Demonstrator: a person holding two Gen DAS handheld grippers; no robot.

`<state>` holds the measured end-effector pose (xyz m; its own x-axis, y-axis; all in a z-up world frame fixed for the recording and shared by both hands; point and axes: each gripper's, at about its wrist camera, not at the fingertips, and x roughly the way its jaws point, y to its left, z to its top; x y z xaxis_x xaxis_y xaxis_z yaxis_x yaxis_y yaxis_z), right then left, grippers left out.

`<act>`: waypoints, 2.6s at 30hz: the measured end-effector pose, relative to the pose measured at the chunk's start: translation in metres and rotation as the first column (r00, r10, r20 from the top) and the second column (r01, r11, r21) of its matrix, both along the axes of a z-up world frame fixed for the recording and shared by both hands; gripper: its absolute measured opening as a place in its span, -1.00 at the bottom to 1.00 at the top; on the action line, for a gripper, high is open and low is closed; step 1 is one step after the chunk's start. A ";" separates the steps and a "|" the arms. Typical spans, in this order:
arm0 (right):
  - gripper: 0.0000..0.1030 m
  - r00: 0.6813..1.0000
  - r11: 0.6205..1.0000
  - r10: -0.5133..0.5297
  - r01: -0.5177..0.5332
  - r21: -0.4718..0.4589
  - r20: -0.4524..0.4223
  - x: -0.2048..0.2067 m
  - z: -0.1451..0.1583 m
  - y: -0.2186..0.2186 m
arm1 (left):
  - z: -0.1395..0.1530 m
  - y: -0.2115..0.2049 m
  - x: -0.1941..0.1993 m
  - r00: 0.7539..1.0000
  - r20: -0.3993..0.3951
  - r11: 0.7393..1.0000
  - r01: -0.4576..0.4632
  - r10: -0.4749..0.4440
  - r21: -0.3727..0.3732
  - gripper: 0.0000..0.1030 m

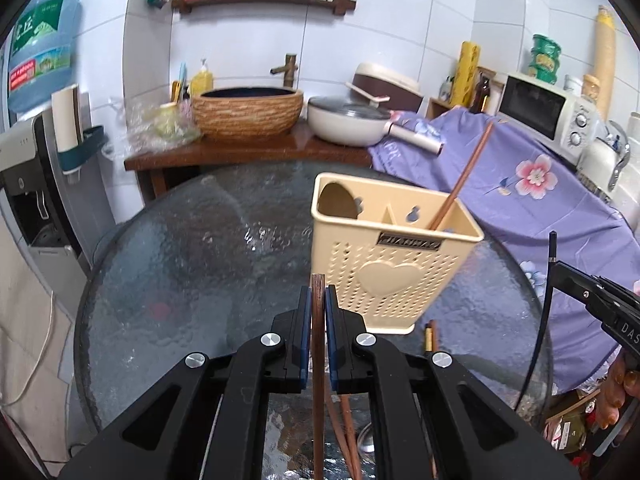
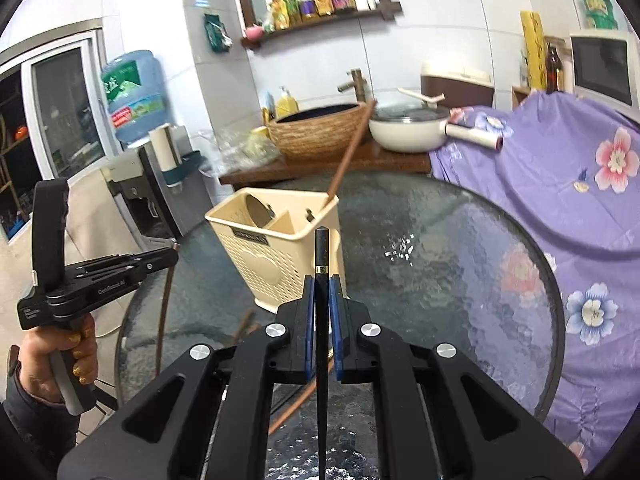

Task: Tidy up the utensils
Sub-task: 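Lift both chopsticks and carry them above the cream holder with both tools, then lower the brown chopstick into the holder with the left tool while the right tool lowers the black one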

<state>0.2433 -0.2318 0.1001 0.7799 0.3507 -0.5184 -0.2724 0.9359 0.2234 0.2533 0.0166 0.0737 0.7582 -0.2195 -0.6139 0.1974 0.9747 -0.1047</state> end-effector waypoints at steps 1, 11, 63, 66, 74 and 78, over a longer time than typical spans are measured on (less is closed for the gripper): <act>-0.85 1.000 1.000 0.006 -0.006 -0.001 0.011 -0.004 0.005 0.002 | 0.002 0.001 -0.001 1.000 0.005 1.000 0.002 -0.002 -0.002 -0.87; -0.85 0.997 0.999 0.039 -0.039 -0.001 0.062 -0.020 0.030 0.001 | 0.026 0.004 -0.019 0.998 0.054 1.000 0.015 -0.014 -0.022 -0.87; -0.85 0.972 0.997 -0.027 0.008 0.081 0.232 0.048 0.183 0.013 | 0.208 -0.001 0.032 0.941 0.330 0.986 -0.016 0.071 -0.166 -0.87; -0.85 0.978 0.996 -0.050 0.033 0.083 0.203 0.062 0.166 0.014 | 0.187 -0.002 0.045 0.948 0.306 0.983 -0.038 0.092 -0.181 -0.87; -0.85 0.993 0.995 -0.068 0.059 0.085 0.102 0.086 0.106 0.013 | 0.129 0.005 0.066 0.969 0.216 0.978 -0.081 0.123 -0.192 -0.87; -0.85 0.996 0.994 -0.065 0.058 0.090 0.067 0.092 0.089 0.015 | 0.108 0.004 0.068 0.976 0.183 0.979 -0.083 0.118 -0.185 -0.87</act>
